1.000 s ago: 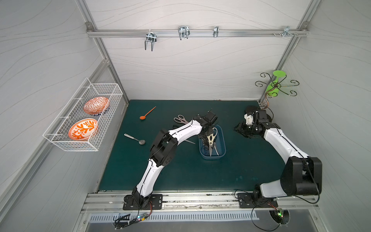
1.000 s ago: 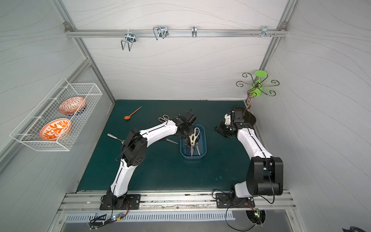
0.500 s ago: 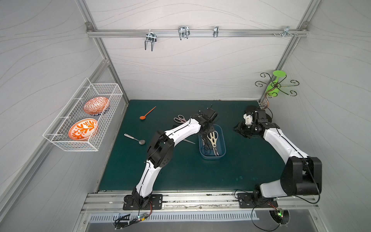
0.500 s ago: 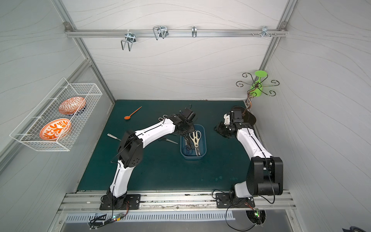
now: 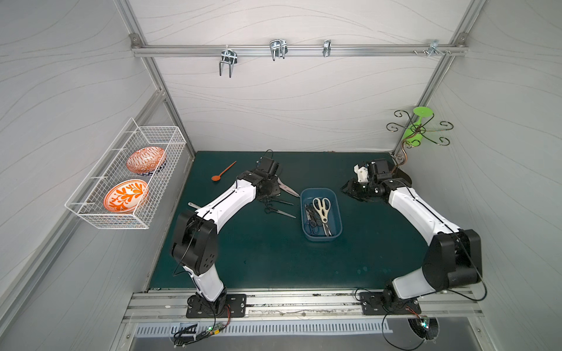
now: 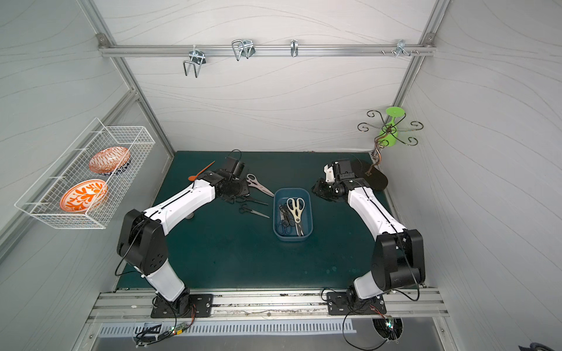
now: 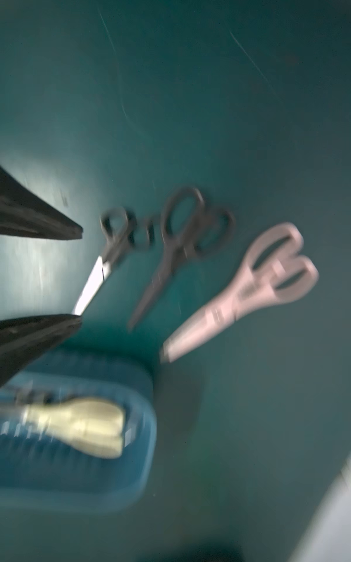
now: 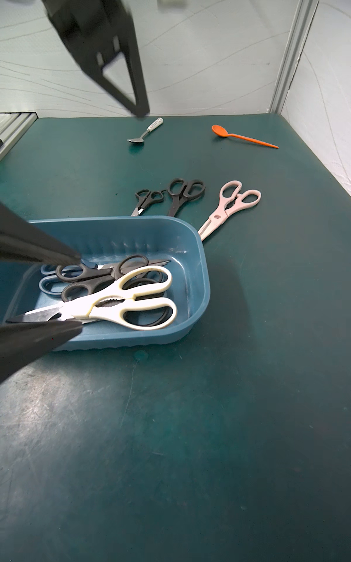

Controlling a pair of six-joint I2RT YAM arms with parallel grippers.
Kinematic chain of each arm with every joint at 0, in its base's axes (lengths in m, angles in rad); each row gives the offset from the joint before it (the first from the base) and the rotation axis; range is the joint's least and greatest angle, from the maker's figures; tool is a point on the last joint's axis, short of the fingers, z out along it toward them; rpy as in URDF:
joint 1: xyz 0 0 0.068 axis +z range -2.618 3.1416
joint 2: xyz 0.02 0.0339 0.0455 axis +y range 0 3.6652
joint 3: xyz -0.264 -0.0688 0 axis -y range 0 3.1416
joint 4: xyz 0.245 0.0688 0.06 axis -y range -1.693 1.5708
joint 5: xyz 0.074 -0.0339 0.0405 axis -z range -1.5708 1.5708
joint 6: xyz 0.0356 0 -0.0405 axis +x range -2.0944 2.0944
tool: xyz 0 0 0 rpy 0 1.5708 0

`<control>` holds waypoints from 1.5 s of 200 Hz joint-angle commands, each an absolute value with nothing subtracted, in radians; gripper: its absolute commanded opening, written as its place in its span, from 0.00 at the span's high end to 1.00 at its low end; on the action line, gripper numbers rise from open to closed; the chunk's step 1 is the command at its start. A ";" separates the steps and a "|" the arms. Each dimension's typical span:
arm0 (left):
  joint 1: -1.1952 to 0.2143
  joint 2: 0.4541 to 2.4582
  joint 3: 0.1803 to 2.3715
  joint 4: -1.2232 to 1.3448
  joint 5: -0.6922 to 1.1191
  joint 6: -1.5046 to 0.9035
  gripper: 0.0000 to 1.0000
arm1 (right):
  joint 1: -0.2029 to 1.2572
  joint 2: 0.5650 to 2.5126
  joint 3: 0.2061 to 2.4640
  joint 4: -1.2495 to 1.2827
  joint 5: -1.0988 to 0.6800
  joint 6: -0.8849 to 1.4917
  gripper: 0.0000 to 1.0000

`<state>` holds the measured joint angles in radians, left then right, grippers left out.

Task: Put the scissors into the storage box
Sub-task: Pick up the scissors from the center of the board.

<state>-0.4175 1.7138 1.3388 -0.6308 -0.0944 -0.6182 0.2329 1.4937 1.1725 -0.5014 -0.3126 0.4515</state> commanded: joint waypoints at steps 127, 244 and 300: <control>-0.308 1.844 1.250 -0.588 0.039 -0.552 0.64 | 0.247 1.553 1.209 -0.531 -0.314 0.414 0.64; -0.322 1.959 1.341 -0.630 0.065 -0.592 0.66 | 0.247 1.557 1.205 -0.529 -0.307 0.408 0.64; -0.328 1.962 1.358 -0.660 0.048 -0.586 0.66 | 0.245 1.551 1.193 -0.532 -0.301 0.402 0.64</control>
